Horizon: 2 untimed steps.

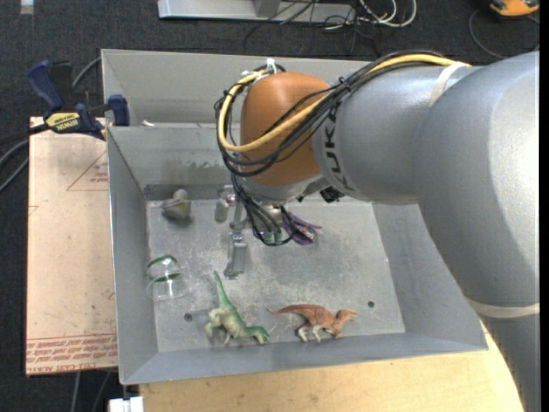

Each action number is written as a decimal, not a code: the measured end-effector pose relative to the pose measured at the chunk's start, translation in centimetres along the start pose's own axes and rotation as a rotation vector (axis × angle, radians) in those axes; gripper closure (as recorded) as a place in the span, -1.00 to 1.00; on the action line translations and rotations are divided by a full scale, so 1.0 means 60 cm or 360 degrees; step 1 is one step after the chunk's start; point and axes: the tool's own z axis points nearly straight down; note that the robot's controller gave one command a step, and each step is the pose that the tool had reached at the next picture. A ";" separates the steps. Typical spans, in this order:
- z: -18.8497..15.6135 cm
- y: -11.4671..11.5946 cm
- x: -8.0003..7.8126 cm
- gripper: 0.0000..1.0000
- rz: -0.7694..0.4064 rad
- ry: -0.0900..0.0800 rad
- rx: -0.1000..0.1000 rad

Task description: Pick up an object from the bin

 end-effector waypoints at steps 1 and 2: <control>-0.008 -0.002 -0.003 -1.00 0.0007 -0.0011 -0.0001; 0.043 0.125 -0.067 -1.00 0.0276 -0.0005 -0.0005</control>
Offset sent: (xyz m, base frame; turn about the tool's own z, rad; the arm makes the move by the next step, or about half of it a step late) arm 0.0393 0.0730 -0.0264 0.1772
